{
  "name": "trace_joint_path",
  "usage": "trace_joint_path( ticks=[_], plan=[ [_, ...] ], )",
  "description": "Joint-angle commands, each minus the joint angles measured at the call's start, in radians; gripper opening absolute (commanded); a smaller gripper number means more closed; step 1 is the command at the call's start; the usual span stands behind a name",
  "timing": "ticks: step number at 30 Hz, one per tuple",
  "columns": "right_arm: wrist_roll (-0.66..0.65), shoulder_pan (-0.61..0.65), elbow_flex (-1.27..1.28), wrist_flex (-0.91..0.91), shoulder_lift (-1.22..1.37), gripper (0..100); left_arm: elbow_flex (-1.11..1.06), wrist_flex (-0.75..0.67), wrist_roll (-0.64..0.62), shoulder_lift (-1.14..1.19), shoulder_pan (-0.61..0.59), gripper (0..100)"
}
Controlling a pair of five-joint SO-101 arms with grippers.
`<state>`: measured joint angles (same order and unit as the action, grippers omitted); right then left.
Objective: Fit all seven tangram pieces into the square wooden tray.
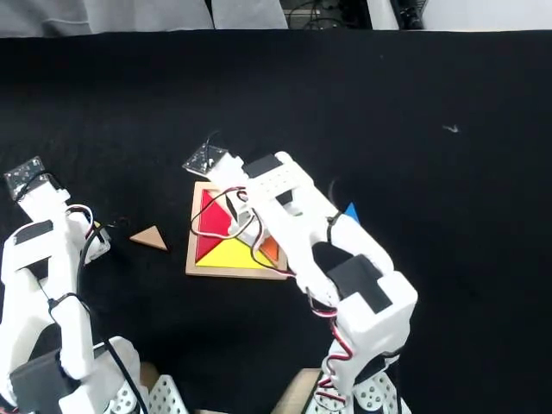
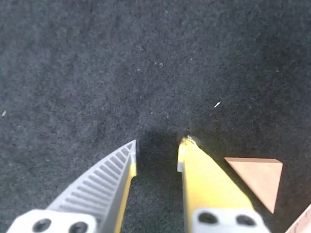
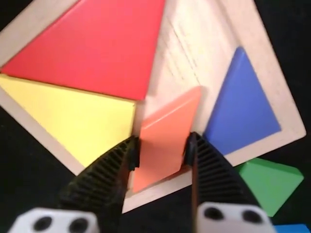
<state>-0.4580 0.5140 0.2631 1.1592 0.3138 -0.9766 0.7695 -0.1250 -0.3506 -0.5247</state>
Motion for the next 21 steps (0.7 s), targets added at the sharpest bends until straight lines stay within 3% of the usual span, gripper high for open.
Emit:
trace_joint_path(
  ticks=[1, 11, 21],
  plan=[
    [-0.009, 0.017, -0.025, 0.012, 0.061, 13.0, 0.005, -0.014, 0.006, -0.026, -0.008, 15],
    [-0.003, 0.012, -0.087, 0.097, -0.007, 1.0, 0.005, -0.014, 0.006, -0.026, -0.008, 15],
    [-0.003, 0.005, -0.051, 0.236, -0.384, 1.8, 0.005, -0.014, 0.006, -0.026, -0.008, 15]
  ],
)
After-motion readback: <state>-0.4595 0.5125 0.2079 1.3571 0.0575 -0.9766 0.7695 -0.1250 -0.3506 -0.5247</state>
